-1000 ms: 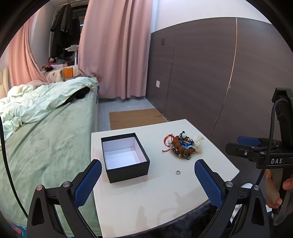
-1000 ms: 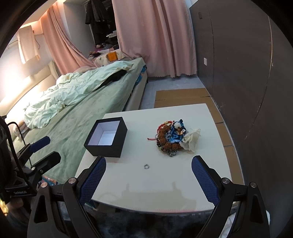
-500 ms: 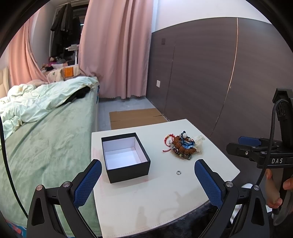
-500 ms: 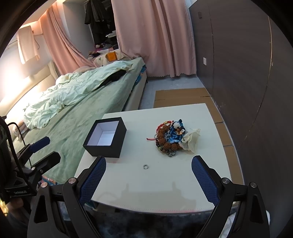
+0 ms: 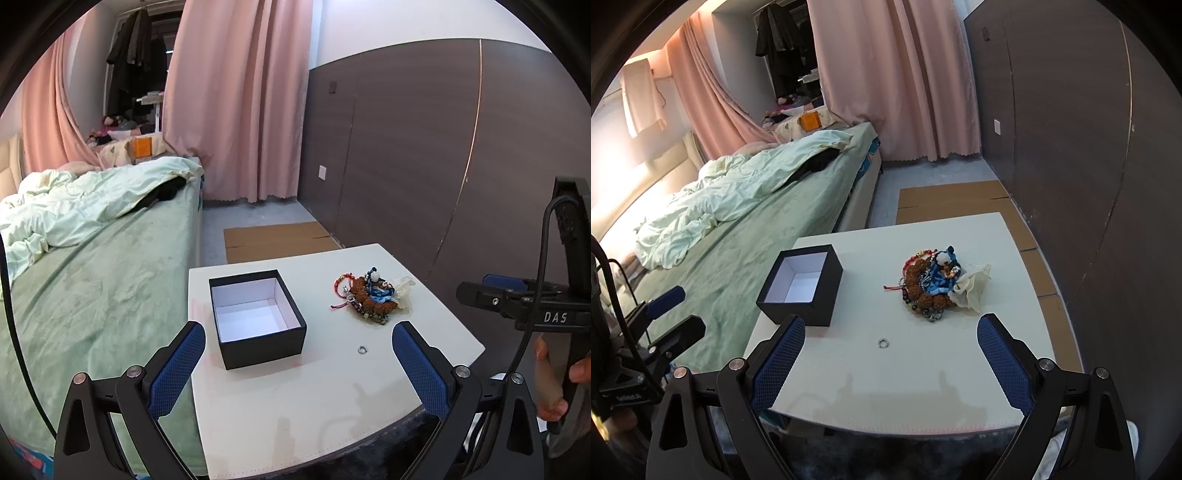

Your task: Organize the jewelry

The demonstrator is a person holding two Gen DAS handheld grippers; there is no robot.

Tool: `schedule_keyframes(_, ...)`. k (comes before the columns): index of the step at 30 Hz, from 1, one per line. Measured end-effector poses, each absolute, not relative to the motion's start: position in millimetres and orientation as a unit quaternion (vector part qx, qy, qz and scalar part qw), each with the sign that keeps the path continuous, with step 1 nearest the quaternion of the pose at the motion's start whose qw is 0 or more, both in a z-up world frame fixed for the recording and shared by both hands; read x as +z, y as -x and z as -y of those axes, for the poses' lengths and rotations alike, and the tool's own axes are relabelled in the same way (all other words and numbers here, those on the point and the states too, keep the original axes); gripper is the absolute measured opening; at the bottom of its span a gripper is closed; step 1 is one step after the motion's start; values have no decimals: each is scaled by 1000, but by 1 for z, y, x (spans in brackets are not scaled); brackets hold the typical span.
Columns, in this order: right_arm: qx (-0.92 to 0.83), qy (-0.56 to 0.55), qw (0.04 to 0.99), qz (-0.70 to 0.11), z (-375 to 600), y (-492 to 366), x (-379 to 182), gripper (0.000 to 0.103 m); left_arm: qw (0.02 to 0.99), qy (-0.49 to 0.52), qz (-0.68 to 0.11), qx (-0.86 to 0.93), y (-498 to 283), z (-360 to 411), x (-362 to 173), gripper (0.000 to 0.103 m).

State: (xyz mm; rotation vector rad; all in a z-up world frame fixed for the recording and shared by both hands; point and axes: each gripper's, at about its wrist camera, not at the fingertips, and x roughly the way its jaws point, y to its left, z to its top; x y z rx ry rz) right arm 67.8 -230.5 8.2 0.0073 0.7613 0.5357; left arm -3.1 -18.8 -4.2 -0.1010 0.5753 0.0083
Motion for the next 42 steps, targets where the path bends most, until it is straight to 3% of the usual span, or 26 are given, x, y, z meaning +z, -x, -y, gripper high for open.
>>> schedule_keyframes(14,221,-75,878,-418,263,-97,-4,95,947,60,-316,-4,-24,44,-25,101)
schedule_keyframes(20,206,-103,870,-435,279,-111,-10,95,940,41,-337,-14,-38,63,-42,92)
schedule_keyframes(22,204,-109,868,-439,283,-116,-12,95,935,34,-352,-23,-44,70,-49,81)
schedule_keyframes(27,183,-107,867,-451,290,-130,-21,94,922,23,-384,-45,-61,85,-69,74)
schedule_keyframes(33,171,-94,864,-464,291,-145,-29,85,905,41,-418,-59,-82,87,-87,62)
schedule_keyframes(37,159,-86,858,-480,291,-156,-38,73,897,48,-434,-63,-93,87,-96,53)
schedule_keyframes(42,144,-89,858,-486,298,-163,-43,68,889,49,-451,-64,-107,90,-109,52)
